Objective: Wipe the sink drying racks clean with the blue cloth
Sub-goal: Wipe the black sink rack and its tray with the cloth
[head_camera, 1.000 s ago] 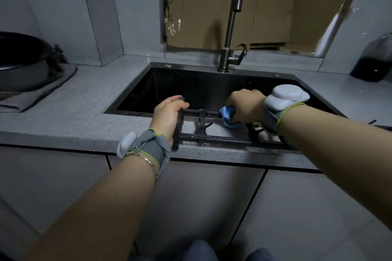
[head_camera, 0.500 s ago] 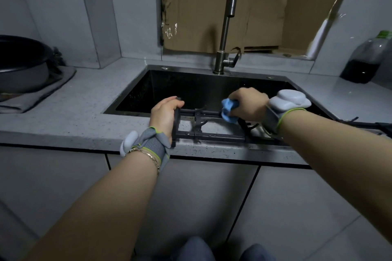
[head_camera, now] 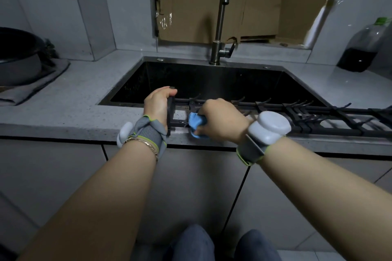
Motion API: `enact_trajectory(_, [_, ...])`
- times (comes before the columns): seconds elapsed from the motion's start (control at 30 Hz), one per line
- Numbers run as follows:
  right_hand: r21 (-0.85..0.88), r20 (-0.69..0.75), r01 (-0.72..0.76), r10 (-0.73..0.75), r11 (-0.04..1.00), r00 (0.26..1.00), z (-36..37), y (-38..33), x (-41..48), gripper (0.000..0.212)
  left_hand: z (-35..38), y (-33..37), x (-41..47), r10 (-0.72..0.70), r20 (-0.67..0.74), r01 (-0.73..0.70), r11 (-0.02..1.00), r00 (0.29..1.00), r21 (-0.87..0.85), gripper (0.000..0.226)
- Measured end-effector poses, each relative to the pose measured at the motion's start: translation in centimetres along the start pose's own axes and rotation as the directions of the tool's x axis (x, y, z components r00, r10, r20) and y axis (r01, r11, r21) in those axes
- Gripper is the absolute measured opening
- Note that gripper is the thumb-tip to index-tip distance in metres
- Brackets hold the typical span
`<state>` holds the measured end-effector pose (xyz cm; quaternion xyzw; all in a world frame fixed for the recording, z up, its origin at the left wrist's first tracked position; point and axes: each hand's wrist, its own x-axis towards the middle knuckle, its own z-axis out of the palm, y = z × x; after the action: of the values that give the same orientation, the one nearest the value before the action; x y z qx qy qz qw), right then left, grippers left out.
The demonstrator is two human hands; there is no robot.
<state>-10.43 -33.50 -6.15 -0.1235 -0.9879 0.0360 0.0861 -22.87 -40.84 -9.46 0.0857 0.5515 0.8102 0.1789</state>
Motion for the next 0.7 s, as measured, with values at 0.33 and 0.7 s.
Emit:
enact_trajectory(0.33, [-0.22, 0.016, -0.006, 0.01, 0.976, 1.0, -1.0, 3.4, -2.4, 0.014, 0.1, 0.0, -0.4, 0.024, 0.006, -0.024, 1.0, 1.0, -0.013, 0.012])
enact_trajectory(0.7, [-0.2, -0.162, -0.071, 0.039, 0.977, 0.986, 1.8, -0.1, -1.7, 0.018, 0.0, -0.3, -0.1, 0.073, -0.029, -0.073, 0.997, 0.997, 0.002, 0.013])
